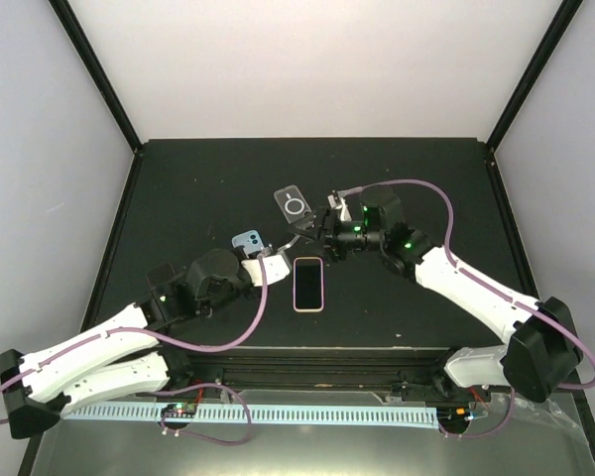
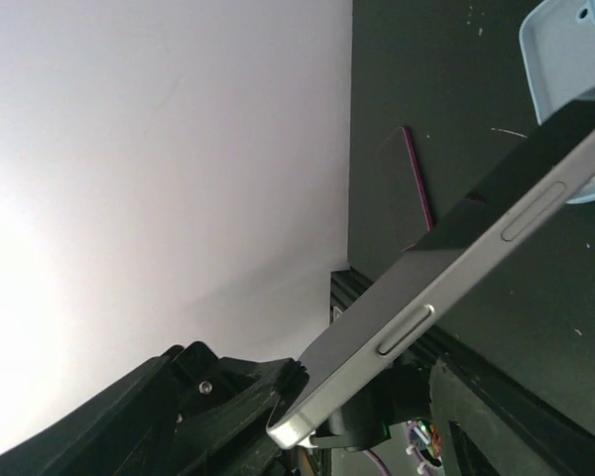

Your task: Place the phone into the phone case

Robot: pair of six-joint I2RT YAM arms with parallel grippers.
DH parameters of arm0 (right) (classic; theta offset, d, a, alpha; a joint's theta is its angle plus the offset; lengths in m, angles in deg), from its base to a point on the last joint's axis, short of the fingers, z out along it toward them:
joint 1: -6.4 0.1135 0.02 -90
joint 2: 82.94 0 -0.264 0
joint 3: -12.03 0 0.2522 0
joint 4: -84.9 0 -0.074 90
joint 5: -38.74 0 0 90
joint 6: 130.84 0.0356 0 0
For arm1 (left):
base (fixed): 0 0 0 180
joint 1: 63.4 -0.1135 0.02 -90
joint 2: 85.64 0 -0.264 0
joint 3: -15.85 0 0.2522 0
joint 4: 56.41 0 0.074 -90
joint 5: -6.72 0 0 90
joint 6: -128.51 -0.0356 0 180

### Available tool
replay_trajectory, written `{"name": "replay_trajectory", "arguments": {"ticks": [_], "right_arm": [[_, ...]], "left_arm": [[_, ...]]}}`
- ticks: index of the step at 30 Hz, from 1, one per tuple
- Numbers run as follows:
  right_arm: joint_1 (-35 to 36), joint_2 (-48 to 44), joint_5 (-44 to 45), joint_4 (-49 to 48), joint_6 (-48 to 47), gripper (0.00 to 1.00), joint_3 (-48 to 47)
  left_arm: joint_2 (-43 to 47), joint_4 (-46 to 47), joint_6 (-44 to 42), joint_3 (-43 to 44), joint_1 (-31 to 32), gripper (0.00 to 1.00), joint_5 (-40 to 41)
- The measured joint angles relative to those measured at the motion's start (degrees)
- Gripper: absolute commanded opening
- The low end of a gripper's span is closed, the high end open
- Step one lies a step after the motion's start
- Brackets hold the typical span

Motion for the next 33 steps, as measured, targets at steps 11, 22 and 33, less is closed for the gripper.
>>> {"name": "replay_trajectory", "arguments": {"ticks": [11,22,33], "right_arm": [[0.26,2.10,-1.57,-0.85,0.48,0.50,0.17],[-0.09,4.11,-4.26,-6.25,3.50,0.05,2.54],[-0.20,5.99,-4.96,-13.75,4.68,0.01,6.10]], "left_arm": [[-0.98,5.62,-11.39,-2.58,8.96,0.02,12.50],[-5.51,12.74,-20.17,-5.05,12.41,0.23,22.82],[-5.35,10.97,-8.35,-4.76,11.93,0.80,29.00]]}}
